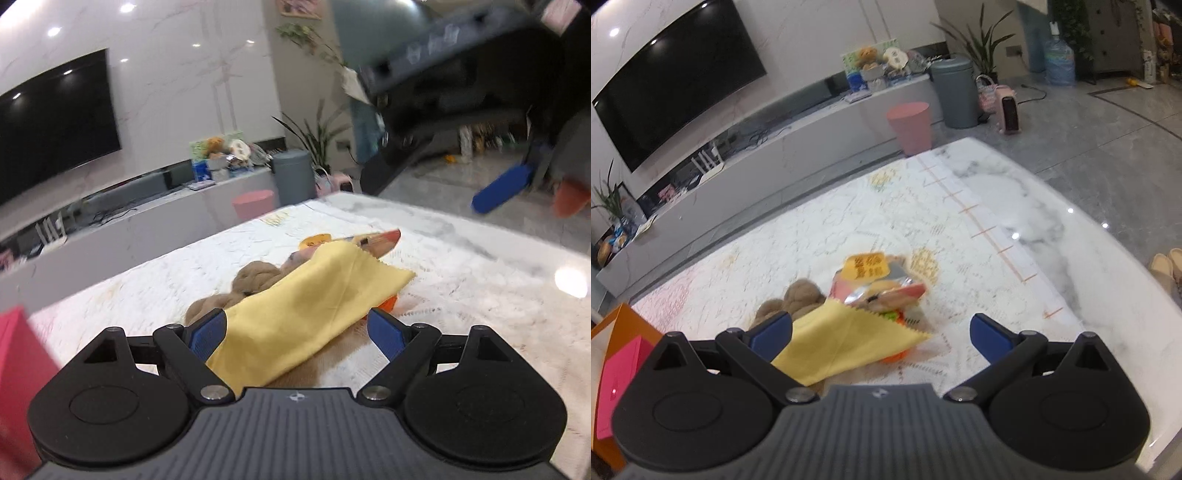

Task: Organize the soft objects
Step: 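Grasp the yellow cloth with the left tool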

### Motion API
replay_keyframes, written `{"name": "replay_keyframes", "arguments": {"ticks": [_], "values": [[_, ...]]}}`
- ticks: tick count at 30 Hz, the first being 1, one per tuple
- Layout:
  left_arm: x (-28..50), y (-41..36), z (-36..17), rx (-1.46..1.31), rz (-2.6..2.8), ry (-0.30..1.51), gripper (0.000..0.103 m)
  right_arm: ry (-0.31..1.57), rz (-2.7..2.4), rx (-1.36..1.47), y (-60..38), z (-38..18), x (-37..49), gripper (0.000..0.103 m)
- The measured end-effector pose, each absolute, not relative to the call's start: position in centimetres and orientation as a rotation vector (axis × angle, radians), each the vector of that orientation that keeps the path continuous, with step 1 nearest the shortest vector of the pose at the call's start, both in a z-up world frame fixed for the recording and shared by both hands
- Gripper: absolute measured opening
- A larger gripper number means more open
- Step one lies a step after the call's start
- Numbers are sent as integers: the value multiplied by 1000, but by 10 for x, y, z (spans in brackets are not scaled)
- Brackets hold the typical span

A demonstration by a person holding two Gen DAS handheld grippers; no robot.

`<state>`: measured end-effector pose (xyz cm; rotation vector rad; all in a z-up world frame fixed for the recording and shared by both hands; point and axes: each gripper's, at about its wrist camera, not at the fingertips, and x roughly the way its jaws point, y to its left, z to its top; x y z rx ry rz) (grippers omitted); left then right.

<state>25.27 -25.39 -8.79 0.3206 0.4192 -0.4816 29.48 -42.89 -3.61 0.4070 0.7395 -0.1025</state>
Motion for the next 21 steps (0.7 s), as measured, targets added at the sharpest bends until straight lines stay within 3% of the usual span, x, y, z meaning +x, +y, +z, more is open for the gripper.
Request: {"name": "replay_keyframes", "arguments": {"ticks": [7, 9, 10, 11, 12, 13, 14, 21], "values": [[278, -275, -107, 465, -480, 414, 99, 750, -123, 395, -435, -39, 296, 100], [279, -275, -105, 453, -490, 418, 87, 754, -124, 393, -435, -41, 297, 100], [280, -273, -103, 439, -482, 419, 75, 756, -123, 389, -434, -42, 298, 100], [280, -272, -102, 428, -473, 420, 55, 757, -123, 384, -434, -43, 298, 100], [281, -270, -100, 418, -468, 425, 43, 758, -124, 378, -433, -43, 299, 100], [281, -267, -98, 403, -474, 441, 13, 759, -126, 372, -433, -44, 300, 100], [282, -263, -95, 380, -492, 472, 4, 761, -127, 369, -432, -45, 300, 100], [250, -218, -65, 244, -490, 500, 3, 755, -121, 373, -431, -43, 299, 100]]}}
